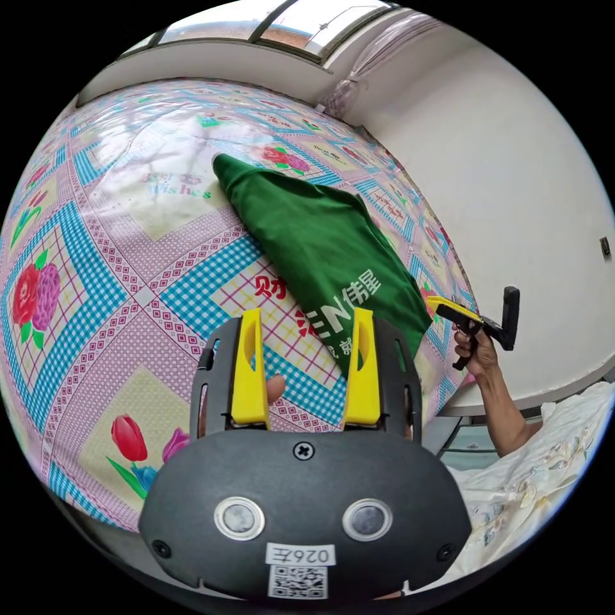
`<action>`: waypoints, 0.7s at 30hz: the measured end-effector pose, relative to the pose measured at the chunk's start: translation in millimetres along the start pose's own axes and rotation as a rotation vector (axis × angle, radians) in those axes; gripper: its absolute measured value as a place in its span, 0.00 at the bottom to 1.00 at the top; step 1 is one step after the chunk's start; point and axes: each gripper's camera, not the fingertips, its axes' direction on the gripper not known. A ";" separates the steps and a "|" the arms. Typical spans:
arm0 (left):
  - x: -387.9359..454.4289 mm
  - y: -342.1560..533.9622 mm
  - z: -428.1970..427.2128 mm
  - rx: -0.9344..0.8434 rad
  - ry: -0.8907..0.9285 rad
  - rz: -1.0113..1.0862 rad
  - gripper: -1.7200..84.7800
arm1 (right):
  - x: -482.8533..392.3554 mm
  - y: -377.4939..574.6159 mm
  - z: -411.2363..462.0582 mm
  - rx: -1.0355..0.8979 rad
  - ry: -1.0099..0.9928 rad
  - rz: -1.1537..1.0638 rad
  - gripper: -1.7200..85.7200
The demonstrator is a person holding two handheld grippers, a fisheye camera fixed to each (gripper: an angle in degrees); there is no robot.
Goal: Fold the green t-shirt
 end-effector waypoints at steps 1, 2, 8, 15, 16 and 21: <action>2.4 3.3 6.0 -0.018 0.021 -0.012 0.24 | 0.2 0.2 0.1 -0.027 -0.004 0.014 0.11; 5.2 4.9 11.3 -0.025 0.044 -0.013 0.24 | -0.4 -1.3 2.1 -0.061 0.000 0.023 0.12; 17.3 -8.9 17.5 -0.023 0.048 -0.031 0.26 | 10.1 -20.2 -14.8 -0.091 -0.031 0.075 0.12; 24.4 -8.6 16.0 -0.087 0.119 -0.081 0.25 | 31.6 -33.6 -39.8 -0.090 -0.124 0.071 0.11; 26.2 -7.6 20.1 -0.111 0.150 -0.092 0.24 | 38.0 -34.1 -44.2 -0.082 -0.148 0.078 0.11; 19.0 -19.9 23.6 -0.088 0.214 -0.151 0.23 | 79.2 -27.5 -70.0 -0.014 -0.314 0.179 0.09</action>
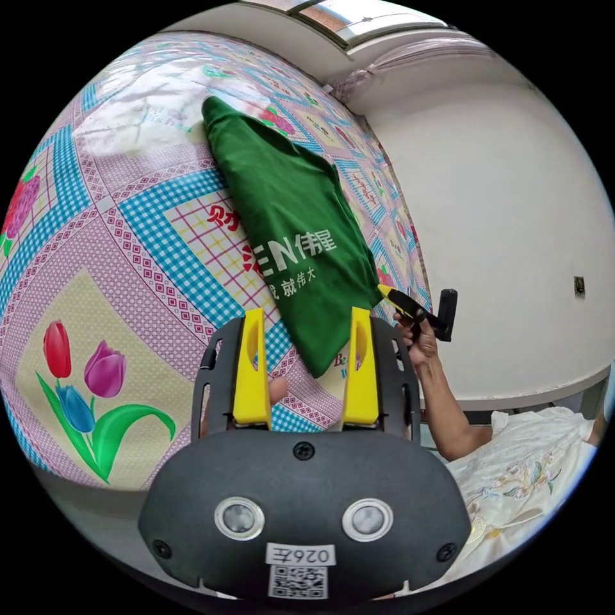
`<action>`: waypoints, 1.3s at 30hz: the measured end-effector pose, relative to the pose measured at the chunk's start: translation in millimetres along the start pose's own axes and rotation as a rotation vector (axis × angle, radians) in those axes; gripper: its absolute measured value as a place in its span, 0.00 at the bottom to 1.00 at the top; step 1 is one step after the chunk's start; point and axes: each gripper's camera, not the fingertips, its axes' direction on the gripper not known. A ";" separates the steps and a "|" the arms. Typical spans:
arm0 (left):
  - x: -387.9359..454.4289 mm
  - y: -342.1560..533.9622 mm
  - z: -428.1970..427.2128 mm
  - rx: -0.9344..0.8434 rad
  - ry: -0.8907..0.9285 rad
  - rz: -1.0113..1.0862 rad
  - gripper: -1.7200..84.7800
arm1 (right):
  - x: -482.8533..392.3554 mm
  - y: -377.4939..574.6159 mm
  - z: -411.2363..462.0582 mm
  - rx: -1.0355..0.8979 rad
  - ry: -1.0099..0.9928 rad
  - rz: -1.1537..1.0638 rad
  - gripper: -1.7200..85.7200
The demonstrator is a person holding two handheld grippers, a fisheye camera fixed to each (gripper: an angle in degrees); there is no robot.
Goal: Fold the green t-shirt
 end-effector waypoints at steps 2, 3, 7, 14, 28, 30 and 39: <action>-10.1 -21.7 -17.9 0.077 -0.032 -0.008 0.23 | 12.6 3.9 -22.2 0.060 -0.058 0.051 0.09; -13.2 -28.8 -21.9 0.089 -0.042 -0.006 0.23 | 14.6 4.1 -27.1 0.072 -0.064 0.055 0.09; -45.4 -79.1 -29.1 0.084 0.008 -0.080 0.23 | 28.9 -17.8 -49.0 0.118 -0.103 0.059 0.09; -75.5 -116.8 3.1 0.003 0.176 -0.219 0.17 | 44.0 -105.1 -29.7 -0.024 -0.176 -0.002 0.10; -72.4 -159.8 15.4 -0.058 0.189 -0.093 0.17 | 29.9 -139.6 -31.2 -0.128 -0.223 -0.094 0.08; -71.6 -164.2 18.4 -0.079 0.125 -0.072 0.12 | 29.2 -143.2 -27.5 -0.136 -0.209 -0.093 0.04; -90.6 -176.7 36.4 -0.127 0.204 -0.116 0.07 | 46.0 -145.8 -24.2 -0.141 -0.222 -0.033 0.00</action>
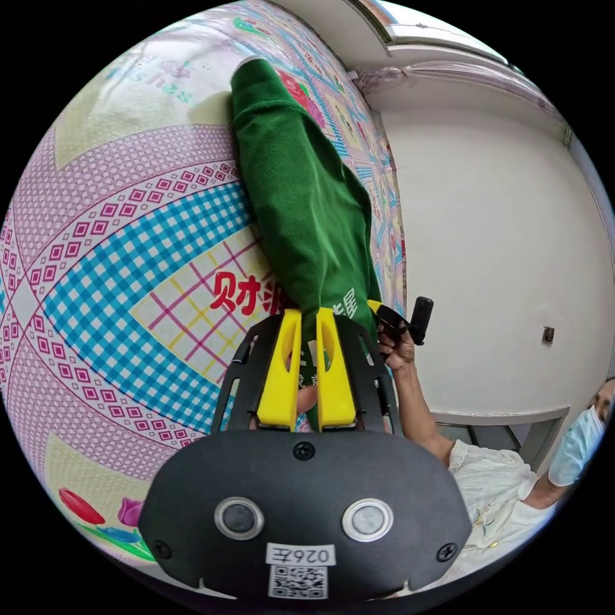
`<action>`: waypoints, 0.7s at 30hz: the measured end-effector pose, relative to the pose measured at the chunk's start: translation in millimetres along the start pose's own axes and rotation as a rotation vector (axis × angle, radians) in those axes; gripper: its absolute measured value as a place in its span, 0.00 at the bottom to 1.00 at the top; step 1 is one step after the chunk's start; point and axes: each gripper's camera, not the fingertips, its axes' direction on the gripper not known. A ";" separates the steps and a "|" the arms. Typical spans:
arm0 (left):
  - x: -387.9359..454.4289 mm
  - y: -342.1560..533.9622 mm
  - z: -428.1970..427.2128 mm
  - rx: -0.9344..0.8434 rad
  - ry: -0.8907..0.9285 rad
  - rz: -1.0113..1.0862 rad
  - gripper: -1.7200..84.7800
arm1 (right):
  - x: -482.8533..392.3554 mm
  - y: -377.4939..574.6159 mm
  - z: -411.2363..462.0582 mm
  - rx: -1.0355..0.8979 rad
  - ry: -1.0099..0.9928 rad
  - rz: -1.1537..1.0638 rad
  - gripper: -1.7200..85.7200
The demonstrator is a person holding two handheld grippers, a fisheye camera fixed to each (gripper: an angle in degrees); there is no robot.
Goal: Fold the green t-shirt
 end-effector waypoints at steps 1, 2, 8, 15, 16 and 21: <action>3.0 -2.3 5.1 -0.015 -0.001 0.016 0.07 | 3.7 6.2 -4.8 0.017 0.005 0.013 0.00; 7.0 -5.0 12.1 -0.035 0.002 0.036 0.07 | 8.7 14.8 -11.4 0.039 0.009 0.029 0.00; 39.8 -18.2 73.8 -0.190 0.029 0.131 0.07 | 38.0 85.4 -64.2 0.160 0.102 0.152 0.00; 84.0 -30.9 157.6 -0.376 0.043 0.255 0.07 | 64.4 166.6 -119.9 0.291 0.260 0.279 0.00; 89.9 -32.7 170.0 -0.396 0.042 0.266 0.07 | 70.2 176.8 -125.0 0.315 0.279 0.301 0.00; 103.7 -34.5 202.4 -0.434 0.027 0.306 0.08 | 97.9 209.3 -126.8 0.387 0.285 0.356 0.01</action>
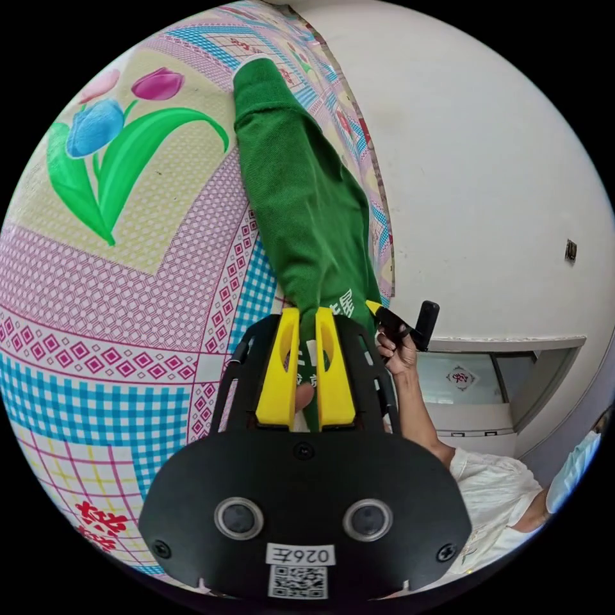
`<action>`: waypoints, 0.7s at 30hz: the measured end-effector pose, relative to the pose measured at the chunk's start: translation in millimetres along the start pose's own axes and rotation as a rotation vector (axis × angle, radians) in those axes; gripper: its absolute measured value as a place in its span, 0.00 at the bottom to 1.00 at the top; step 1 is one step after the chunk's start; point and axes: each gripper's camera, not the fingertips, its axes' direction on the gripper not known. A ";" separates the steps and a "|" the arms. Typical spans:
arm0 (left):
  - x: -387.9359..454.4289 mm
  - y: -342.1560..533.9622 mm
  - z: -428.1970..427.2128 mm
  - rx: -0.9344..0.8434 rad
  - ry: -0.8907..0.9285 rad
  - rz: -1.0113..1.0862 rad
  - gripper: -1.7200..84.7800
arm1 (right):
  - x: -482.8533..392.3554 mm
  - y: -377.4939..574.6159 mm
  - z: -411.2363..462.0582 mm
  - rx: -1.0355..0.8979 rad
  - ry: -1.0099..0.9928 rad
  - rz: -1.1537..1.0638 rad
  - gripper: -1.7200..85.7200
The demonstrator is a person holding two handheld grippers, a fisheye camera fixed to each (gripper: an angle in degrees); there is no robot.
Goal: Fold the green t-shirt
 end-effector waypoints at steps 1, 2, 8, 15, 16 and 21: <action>-0.2 1.1 2.2 0.004 0.001 0.007 0.08 | 7.1 4.3 6.0 0.002 -0.008 0.009 0.01; -1.6 5.1 2.3 0.015 0.011 0.014 0.10 | 12.7 7.9 13.0 0.004 -0.021 0.015 0.02; -33.8 46.9 -12.4 0.086 0.222 -0.035 0.19 | 22.7 25.3 40.1 0.008 -0.017 0.009 0.09; -60.5 125.7 -44.6 0.203 0.255 -0.070 0.16 | -4.2 65.3 50.0 0.155 0.159 0.012 0.07; -65.0 142.1 -50.4 0.220 0.259 -0.080 0.14 | -17.8 71.4 61.6 0.168 0.164 -0.015 0.06; -86.7 211.8 -68.8 0.270 0.212 -0.127 0.09 | -85.4 93.5 150.6 0.110 0.109 -0.188 0.02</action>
